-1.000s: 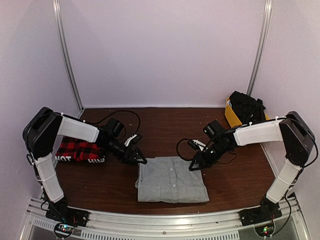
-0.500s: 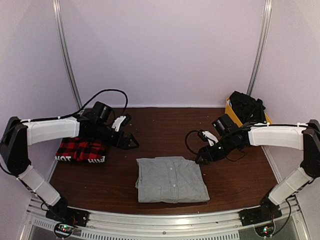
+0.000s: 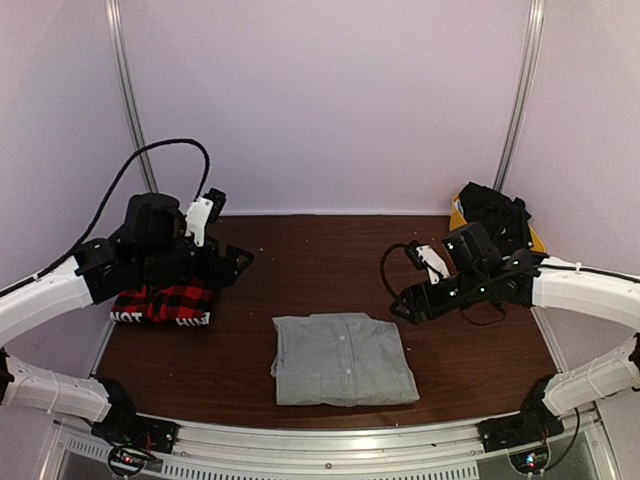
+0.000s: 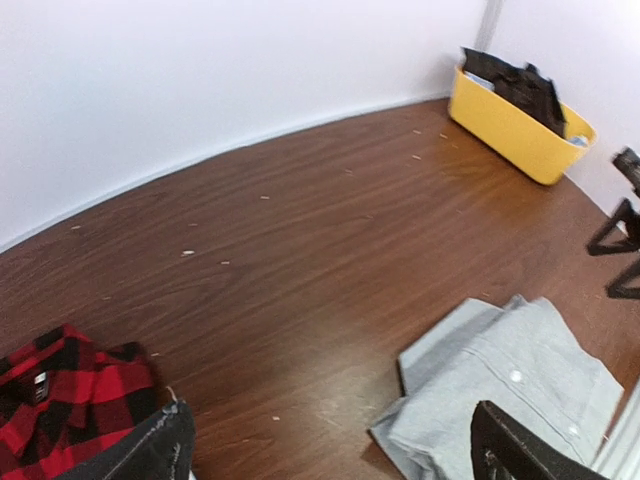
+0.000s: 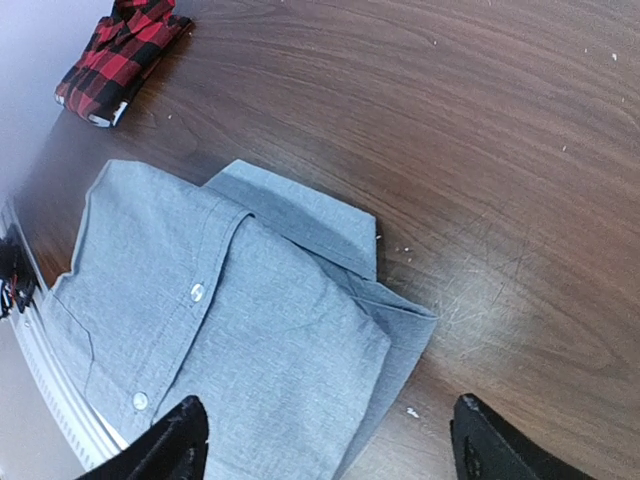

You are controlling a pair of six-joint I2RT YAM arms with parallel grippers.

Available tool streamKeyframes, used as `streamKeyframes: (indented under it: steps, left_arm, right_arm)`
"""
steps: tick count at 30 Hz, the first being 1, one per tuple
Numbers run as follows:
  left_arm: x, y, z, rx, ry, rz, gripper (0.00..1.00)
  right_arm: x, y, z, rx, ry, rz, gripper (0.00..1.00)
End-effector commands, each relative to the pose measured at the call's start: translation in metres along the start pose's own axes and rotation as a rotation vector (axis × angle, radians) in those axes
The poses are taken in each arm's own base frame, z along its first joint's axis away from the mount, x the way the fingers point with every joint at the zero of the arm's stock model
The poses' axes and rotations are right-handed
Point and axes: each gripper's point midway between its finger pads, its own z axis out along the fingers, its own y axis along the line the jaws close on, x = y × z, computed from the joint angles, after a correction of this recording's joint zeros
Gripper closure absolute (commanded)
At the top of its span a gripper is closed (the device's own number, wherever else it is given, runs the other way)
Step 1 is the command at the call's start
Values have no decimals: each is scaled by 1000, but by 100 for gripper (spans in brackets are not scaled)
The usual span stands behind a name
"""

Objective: Fold and stack the long sleeve shirts
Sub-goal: Adjust the square-folded shirt at the center of the board.

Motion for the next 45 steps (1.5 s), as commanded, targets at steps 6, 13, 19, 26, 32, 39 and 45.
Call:
streamKeyframes:
  steps: [6,13,19,26,32,39,45]
  left_arm:
    - [17,49,-25,-248,-71,-79,2]
    - [23,-51,-13,278,-131,-78,2]
    - [66,-129,4,538,-75,8,4]
    - [131,-158,50,580,80,73,8]
    - [178,-141,68,510,169,99,9]
    - [231,-117,80,394,266,165,9]
    - [234,-113,88,321,273,232,8]
  right_arm:
    - [-12,20,-21,-42,-106,-11,0]
    - [34,90,-4,-252,-45,-122,0]
    - [73,115,18,-366,17,-130,0]
    - [104,100,47,-333,83,-134,1]
    - [131,83,63,-290,146,-114,2]
    - [156,64,74,-233,206,-86,3]
    - [147,63,68,-191,199,-100,3]
